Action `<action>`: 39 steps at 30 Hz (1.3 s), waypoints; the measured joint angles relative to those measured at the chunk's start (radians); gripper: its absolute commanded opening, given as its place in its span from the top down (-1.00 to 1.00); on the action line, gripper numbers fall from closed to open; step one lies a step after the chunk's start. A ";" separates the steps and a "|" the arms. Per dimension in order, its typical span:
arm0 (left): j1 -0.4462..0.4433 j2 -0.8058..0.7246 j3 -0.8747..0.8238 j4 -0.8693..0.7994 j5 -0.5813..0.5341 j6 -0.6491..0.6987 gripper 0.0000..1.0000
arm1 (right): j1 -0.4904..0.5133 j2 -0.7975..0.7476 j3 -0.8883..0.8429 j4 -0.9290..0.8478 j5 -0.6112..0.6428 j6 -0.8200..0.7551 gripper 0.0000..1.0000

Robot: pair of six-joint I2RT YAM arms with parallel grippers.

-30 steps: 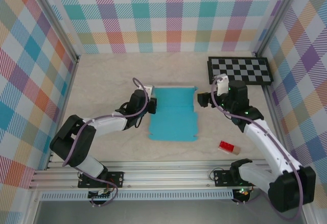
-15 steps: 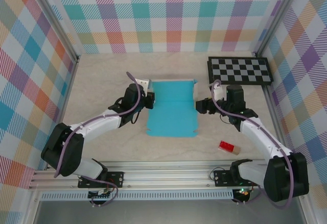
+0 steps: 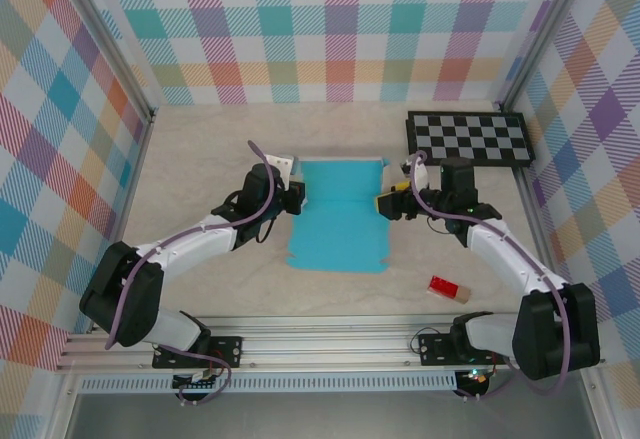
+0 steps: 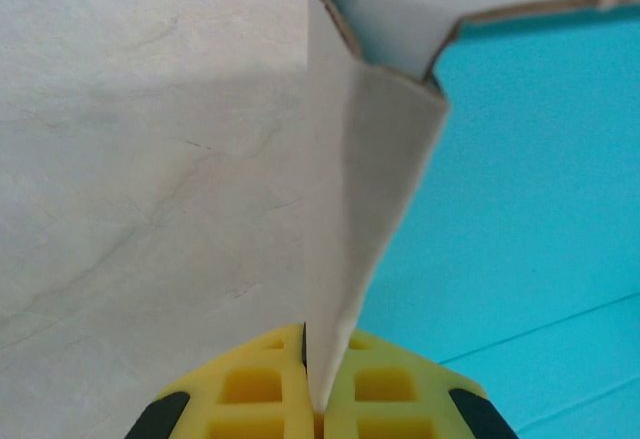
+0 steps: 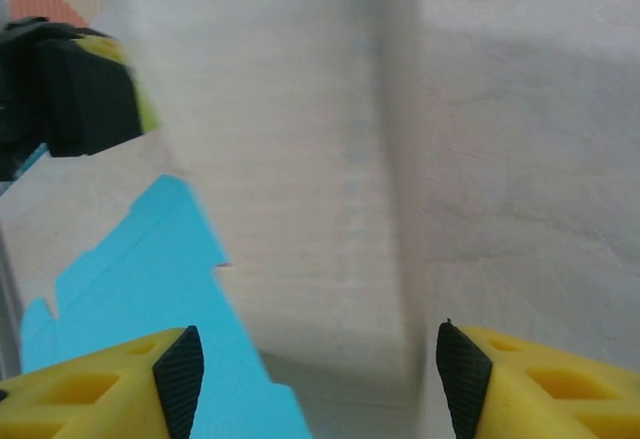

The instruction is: Fold the paper box

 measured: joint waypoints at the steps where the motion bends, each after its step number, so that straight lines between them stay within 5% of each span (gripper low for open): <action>1: 0.000 0.000 0.000 0.000 0.000 0.000 1.00 | 0.000 -0.004 0.002 -0.004 -0.018 -0.003 -0.40; 15: 0.006 0.000 0.000 0.004 0.009 -0.004 1.00 | -0.002 -0.015 0.095 -0.123 -0.110 -0.076 -0.19; 28: 0.006 0.000 -0.001 0.018 0.063 -0.007 1.00 | 0.003 -0.020 0.086 -0.092 0.039 -0.081 -0.14; 39: 0.006 0.000 -0.001 0.019 0.089 -0.007 1.00 | 0.003 -0.019 0.089 -0.128 -0.119 -0.104 -0.26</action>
